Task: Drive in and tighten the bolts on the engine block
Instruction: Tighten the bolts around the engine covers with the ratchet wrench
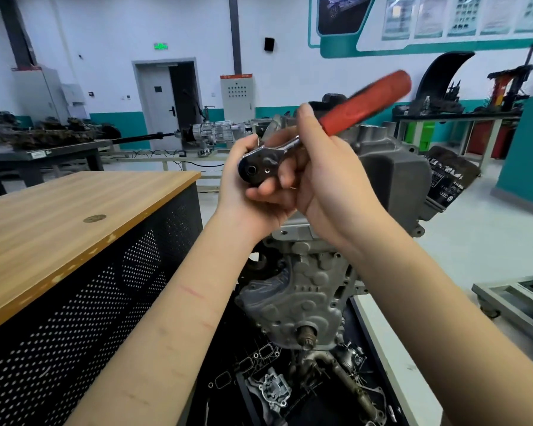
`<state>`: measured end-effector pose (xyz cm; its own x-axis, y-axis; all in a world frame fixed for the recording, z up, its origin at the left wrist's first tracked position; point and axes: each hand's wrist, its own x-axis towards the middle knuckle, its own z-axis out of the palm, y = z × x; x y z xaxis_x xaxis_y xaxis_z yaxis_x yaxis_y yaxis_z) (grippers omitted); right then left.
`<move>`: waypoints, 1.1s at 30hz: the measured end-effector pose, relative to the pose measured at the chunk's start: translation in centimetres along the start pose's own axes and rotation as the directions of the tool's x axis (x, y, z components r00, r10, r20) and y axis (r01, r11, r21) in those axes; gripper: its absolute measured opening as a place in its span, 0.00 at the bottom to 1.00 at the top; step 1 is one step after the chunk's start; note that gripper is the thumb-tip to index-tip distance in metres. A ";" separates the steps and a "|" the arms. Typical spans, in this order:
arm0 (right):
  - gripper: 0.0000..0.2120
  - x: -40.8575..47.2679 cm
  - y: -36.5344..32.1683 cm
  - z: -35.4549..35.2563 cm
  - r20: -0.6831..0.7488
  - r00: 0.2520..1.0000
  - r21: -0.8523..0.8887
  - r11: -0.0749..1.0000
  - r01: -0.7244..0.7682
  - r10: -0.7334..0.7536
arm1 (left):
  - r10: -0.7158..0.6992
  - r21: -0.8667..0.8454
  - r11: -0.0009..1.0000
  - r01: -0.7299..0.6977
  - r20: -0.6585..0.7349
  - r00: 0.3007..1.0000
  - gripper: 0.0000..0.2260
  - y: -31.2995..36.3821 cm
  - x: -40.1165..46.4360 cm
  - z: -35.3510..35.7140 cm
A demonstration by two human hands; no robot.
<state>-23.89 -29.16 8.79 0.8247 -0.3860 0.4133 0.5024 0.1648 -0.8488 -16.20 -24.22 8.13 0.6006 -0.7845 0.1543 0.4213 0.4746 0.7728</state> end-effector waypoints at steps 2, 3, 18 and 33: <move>0.17 -0.3 0.3 0.0 -0.011 1.000 0.094 0.995 -0.014 0.015 | -0.009 0.016 1.000 0.009 0.028 1.000 0.32 0.0 0.1 0.0; 0.17 -0.3 0.4 0.0 -0.025 1.000 0.082 0.997 -0.012 0.014 | -0.014 0.044 0.999 0.012 0.031 0.999 0.32 -0.1 0.1 0.1; 0.20 1.0 -1.2 -0.1 0.117 0.984 -0.745 0.644 0.174 -0.131 | 0.006 0.221 0.975 0.022 -0.122 0.993 0.35 -1.9 -0.6 -0.2; 0.20 0.1 0.1 0.0 -0.010 0.992 -0.535 0.839 0.104 -0.130 | 0.009 0.208 0.978 0.022 -0.149 0.989 0.31 -1.7 0.0 -0.7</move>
<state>-23.75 -29.16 8.76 0.7499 -0.4135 0.5163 0.3683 -0.3873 -0.8452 -16.47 -24.72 6.41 0.6989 -0.7119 0.0681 0.2840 0.3637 0.8872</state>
